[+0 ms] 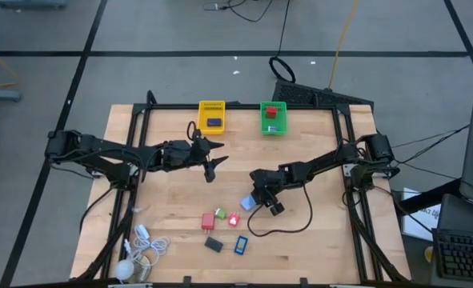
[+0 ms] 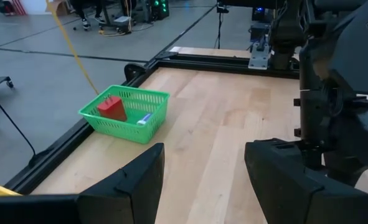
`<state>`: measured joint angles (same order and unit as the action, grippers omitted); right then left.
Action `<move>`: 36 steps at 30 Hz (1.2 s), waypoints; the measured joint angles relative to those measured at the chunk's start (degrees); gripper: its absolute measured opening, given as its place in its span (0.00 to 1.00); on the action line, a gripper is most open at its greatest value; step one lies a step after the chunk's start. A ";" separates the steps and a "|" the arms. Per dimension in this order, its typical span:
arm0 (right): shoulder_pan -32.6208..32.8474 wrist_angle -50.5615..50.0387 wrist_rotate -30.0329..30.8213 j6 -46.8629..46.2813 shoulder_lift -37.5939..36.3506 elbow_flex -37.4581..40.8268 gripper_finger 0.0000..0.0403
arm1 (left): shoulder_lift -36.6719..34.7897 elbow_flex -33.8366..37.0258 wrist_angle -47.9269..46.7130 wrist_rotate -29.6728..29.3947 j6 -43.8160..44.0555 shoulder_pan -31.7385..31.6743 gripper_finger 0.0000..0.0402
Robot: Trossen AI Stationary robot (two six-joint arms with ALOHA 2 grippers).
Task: Pick & Place Office items
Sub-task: Put the purple charger adapter into the green bin
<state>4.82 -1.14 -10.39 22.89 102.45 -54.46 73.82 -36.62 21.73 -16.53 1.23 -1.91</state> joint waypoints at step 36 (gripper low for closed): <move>0.31 15.77 -1.54 -0.79 6.68 -0.15 0.67 | -0.02 0.02 -0.10 0.20 1.82 0.02 0.56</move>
<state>5.13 14.63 -11.93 22.10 109.13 -54.61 73.80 -36.60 21.63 -16.34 3.05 -1.89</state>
